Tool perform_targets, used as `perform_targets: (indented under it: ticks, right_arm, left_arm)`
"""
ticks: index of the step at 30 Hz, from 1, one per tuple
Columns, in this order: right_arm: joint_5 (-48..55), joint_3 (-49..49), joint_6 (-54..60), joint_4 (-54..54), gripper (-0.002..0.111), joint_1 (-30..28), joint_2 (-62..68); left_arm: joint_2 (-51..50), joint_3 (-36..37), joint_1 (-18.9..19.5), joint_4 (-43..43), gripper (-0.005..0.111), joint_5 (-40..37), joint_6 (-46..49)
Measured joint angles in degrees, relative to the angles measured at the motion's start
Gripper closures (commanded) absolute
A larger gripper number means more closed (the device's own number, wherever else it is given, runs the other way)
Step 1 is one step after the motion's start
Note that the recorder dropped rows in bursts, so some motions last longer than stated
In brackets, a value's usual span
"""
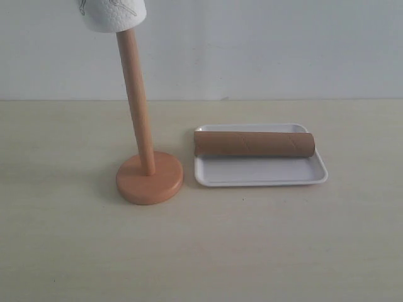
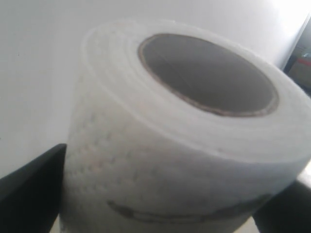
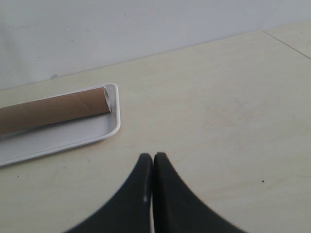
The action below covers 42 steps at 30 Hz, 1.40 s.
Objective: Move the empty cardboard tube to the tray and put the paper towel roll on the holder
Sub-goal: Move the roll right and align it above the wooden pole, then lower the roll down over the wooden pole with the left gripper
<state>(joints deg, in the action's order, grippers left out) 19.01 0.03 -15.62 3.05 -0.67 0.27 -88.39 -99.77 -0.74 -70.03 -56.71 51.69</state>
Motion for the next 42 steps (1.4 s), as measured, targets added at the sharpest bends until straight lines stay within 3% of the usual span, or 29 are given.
perform_targets:
  ticks: [12, 31, 37, 42]
  right_arm:
    - [0.0, 0.0, 0.0, 0.0, 0.108, 0.0, 0.0]
    - [0.0, 0.0, 0.0, 0.0, 0.108, 0.0, 0.0]
    - [0.0, 0.0, 0.0, 0.0, 0.108, 0.0, 0.0]
    - [0.0, 0.0, 0.0, 0.0, 0.108, 0.0, 0.0]
  left_arm:
    - [-2.25, 0.29, 0.0, 1.35, 0.103, -2.98, 2.7]
    - [-6.16, 8.4, 0.0, -0.38, 0.103, -3.45, 10.49]
    - [-9.15, 13.09, -1.65, -1.69, 0.103, -3.22, 16.99]
    - [-12.36, 19.35, -4.83, -3.68, 0.103, 0.55, 28.42]
